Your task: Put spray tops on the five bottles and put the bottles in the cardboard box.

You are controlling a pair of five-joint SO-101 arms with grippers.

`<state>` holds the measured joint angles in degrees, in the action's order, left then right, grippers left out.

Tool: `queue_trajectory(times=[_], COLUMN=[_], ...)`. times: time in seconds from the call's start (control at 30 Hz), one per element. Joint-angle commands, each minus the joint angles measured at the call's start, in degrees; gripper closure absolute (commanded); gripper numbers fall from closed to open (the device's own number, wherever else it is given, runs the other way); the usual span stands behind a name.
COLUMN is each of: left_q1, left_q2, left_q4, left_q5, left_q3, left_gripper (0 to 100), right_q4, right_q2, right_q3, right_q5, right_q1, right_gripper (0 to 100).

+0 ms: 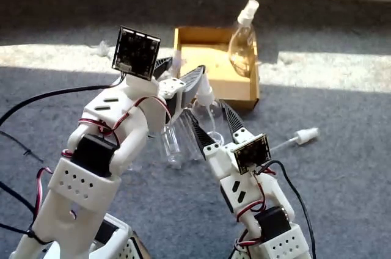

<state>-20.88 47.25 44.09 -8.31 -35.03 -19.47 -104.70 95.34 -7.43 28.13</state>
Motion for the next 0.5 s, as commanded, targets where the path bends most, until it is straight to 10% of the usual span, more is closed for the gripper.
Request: queue_trajectory(times=[0.0,0.47], left_q1=[-1.10,13.76], left_q2=[-0.84,-0.84], left_q4=[0.18,9.14], left_q5=[1.41,1.32], left_q3=[1.63,18.95], left_gripper=[79,79], right_q4=[1.19,8.84], right_q2=[-0.57,-0.66], right_q3=[0.75,0.57], right_q5=[0.18,0.53], right_q1=[-0.75,-9.19], right_gripper=[99.5,99.5])
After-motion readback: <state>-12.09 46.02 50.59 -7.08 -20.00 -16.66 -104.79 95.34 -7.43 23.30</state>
